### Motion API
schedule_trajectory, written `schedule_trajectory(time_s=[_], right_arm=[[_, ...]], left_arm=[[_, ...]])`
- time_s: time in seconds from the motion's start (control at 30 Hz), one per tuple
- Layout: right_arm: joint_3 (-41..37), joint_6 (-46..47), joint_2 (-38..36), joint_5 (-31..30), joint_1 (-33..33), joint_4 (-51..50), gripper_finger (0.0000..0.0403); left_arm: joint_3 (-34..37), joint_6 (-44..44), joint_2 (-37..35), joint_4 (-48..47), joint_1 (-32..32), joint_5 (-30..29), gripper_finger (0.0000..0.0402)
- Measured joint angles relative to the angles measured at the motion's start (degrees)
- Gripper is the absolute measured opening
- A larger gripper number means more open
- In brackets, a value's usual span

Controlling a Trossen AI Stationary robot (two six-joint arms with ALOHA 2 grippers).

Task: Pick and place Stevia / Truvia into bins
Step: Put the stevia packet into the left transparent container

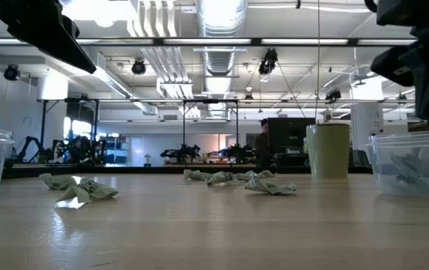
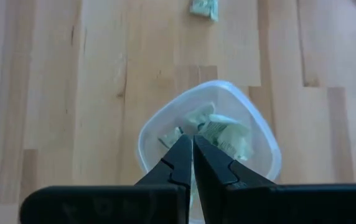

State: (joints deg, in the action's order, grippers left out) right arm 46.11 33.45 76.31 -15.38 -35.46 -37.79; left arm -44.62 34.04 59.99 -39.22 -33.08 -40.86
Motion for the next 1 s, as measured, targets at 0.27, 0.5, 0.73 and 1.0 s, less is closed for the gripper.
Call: schedule_trajectory(time_s=[0.27,0.5,0.73,1.0], right_arm=[[0.73,-0.64,0.77,-0.29,1.64,0.04,0.0009],[3.1,-9.72,-2.48,-10.56,1.74,2.27,0.0009],[3.26,-22.68,-2.61,-13.82,1.79,10.65,0.0009],[3.17,-23.63,-2.47,-14.38,1.77,11.1,0.0009]], left_arm=[[0.0,0.0,0.0,-0.02,0.0,0.0,0.0116],[0.14,-0.66,-0.01,-0.13,0.0,0.02,0.0116],[0.26,-6.99,-0.02,-0.43,2.84,9.9,0.0116],[0.28,-13.88,4.3,-0.27,11.81,26.44,0.0116]])
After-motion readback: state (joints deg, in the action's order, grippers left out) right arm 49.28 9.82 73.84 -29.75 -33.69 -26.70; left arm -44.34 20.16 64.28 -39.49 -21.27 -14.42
